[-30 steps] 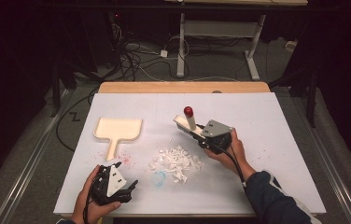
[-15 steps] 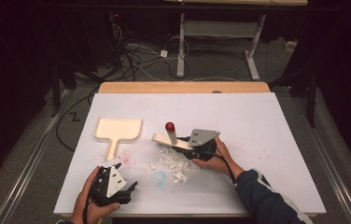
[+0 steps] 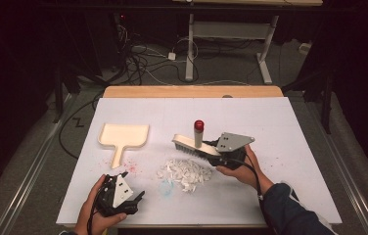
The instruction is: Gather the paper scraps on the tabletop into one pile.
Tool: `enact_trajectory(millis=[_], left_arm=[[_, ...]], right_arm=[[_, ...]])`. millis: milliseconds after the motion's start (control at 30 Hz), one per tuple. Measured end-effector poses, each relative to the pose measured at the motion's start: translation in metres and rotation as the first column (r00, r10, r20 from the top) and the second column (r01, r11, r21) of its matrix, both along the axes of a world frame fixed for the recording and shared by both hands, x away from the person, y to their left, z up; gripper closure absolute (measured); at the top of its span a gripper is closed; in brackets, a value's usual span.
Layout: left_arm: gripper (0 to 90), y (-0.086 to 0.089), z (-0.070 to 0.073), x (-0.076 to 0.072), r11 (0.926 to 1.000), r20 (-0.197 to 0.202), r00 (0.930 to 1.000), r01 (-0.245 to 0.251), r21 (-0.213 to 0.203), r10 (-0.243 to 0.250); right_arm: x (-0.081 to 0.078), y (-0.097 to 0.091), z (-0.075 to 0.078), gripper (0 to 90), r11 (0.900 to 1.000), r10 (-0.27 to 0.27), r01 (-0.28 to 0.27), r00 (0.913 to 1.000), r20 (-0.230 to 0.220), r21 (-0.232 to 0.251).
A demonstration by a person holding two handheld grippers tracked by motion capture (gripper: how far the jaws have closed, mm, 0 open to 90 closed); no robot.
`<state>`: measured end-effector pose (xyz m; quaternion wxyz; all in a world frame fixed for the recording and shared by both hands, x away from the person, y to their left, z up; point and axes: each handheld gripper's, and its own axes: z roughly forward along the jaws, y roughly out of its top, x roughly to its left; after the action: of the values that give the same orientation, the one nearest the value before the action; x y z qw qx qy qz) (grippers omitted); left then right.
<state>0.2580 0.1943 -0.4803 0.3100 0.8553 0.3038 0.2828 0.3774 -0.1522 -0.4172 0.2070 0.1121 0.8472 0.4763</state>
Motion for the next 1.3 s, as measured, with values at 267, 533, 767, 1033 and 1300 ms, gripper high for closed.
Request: enact_trajectory(millis=[267, 533, 767, 1033, 1300], left_arm=[[18.4, 0.000, 0.001, -0.001, 1.0000, 0.005, 1.0000, 0.003, 0.007, -0.003], [18.4, 0.000, 0.002, -0.002, 0.9999, 0.012, 0.9999, 0.008, 0.007, -0.008], [18.4, -0.004, 0.003, 0.000, 0.9998, 0.012, 0.9998, 0.018, 0.007, -0.018], [18.4, -0.003, 0.002, 0.001, 0.9998, 0.008, 0.9998, 0.017, 0.009, -0.017], [18.4, -0.001, 0.003, -0.002, 0.9999, 0.016, 0.9998, 0.010, 0.002, -0.010]], right_arm=[[-0.023, -0.045, 0.011, 67.9, 0.9912, -0.118, 0.113, 0.9902, -0.075, -0.070], [-0.057, -0.089, 0.004, 68.1, 0.9721, -0.225, 0.214, 0.9653, -0.132, -0.096], [-0.077, -0.060, -0.012, 68.1, 0.9765, -0.205, 0.191, 0.9656, -0.159, -0.099], [-0.071, -0.015, -0.014, 68.2, 0.9835, -0.178, 0.172, 0.9742, -0.138, -0.056], [-0.076, -0.042, 0.006, 68.1, 0.9917, -0.125, 0.128, 0.9830, -0.135, 0.013]])
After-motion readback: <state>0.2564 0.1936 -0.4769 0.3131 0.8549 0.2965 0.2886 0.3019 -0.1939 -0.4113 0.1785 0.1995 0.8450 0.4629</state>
